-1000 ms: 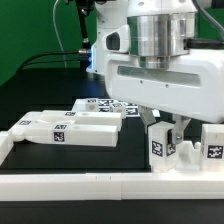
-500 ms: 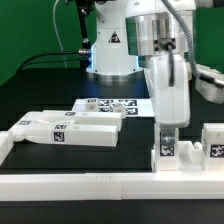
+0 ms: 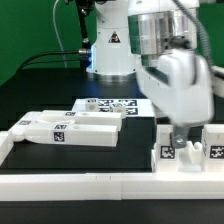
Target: Assemble chair
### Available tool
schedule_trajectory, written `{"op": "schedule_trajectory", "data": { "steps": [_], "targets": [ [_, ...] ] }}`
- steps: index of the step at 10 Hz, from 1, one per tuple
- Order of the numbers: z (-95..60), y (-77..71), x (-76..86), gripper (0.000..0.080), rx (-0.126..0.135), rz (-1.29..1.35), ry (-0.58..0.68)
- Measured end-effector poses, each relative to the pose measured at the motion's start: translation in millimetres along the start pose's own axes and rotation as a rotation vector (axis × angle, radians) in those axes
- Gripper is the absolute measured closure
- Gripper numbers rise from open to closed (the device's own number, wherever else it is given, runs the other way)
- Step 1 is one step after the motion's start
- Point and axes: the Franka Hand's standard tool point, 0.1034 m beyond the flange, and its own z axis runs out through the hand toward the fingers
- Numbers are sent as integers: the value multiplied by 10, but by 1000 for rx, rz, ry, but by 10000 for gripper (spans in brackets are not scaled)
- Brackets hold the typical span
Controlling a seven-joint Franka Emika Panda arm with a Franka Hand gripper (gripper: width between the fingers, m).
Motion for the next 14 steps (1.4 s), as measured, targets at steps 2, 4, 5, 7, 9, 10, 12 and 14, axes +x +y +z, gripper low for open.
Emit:
{"op": "schedule_trajectory", "data": {
  "steps": [2,4,5,7,9,10,12,14],
  "targets": [
    [0,1,3,158,0,-131,1],
    [1,4,8,152,-3,-288,4],
    [5,12,14,151,-17,-457,17],
    [25,8,14,151,-25,-766,41],
    [23,8,21,179,-24,-719,42],
    [23,8,20,360,-23,-702,41],
    [21,10,32,514,-20,-571,43],
    [10,9,59,514,-15,-348,48]
  ]
}}
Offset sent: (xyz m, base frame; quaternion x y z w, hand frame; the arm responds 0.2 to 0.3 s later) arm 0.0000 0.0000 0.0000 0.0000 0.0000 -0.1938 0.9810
